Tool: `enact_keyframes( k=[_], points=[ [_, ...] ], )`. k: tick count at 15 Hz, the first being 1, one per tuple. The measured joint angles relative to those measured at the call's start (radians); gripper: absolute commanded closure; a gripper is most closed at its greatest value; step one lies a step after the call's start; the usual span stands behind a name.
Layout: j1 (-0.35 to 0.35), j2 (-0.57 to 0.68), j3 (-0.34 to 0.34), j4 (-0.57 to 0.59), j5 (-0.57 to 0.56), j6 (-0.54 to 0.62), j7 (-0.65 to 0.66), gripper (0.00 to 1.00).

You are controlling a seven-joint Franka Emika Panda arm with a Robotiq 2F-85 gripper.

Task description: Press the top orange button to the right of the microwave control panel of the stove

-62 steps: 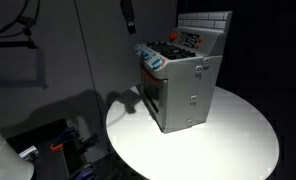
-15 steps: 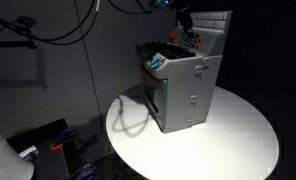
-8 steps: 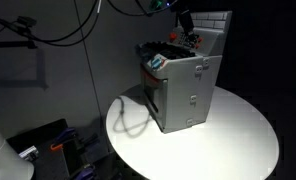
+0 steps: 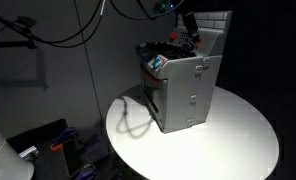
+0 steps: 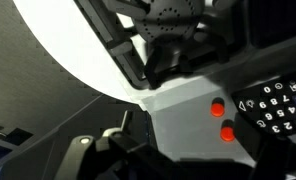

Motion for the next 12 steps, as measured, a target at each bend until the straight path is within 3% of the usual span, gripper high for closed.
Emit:
enact_keyframes(
  k=[12],
  points=[
    [0.008, 0.031, -0.011, 0.030, 0.000, 0.017, 0.004, 0.00]
  ],
)
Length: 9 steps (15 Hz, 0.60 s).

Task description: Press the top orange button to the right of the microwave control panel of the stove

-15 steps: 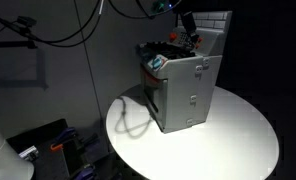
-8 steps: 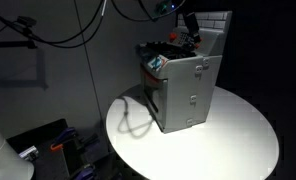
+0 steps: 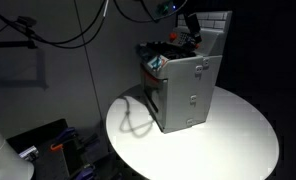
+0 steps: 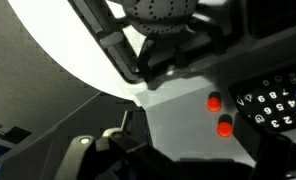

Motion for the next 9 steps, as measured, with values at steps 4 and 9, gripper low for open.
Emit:
enact_keyframes(
  k=[4, 9],
  points=[
    [0.000, 0.004, -0.001, 0.001, 0.000, 0.000, 0.004, 0.00],
    [0.001, 0.012, -0.005, 0.005, 0.000, 0.000, 0.020, 0.00]
  ],
)
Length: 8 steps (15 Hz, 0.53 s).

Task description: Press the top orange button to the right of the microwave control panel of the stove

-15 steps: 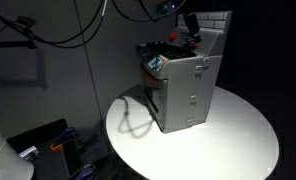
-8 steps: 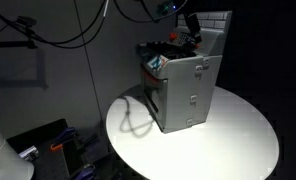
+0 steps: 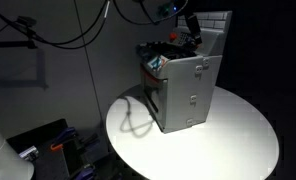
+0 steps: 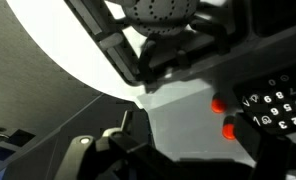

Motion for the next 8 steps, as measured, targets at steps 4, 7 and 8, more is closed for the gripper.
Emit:
enact_keyframes(
  k=[4, 7, 8],
  points=[
    [0.002, 0.008, -0.005, 0.007, 0.000, 0.000, 0.012, 0.00],
    [0.004, 0.013, -0.008, 0.012, 0.000, 0.000, 0.016, 0.00],
    [0.005, 0.015, -0.009, 0.015, 0.000, 0.000, 0.016, 0.00]
  ],
)
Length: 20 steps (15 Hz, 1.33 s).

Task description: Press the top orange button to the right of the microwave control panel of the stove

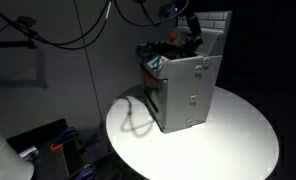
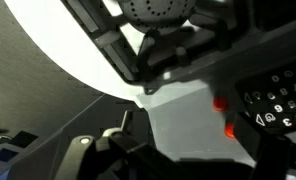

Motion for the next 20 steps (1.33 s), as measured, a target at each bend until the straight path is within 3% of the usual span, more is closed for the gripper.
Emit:
enact_keyframes(
  k=[20],
  points=[
    [0.007, 0.017, -0.011, 0.009, 0.000, 0.000, 0.002, 0.00]
  ],
)
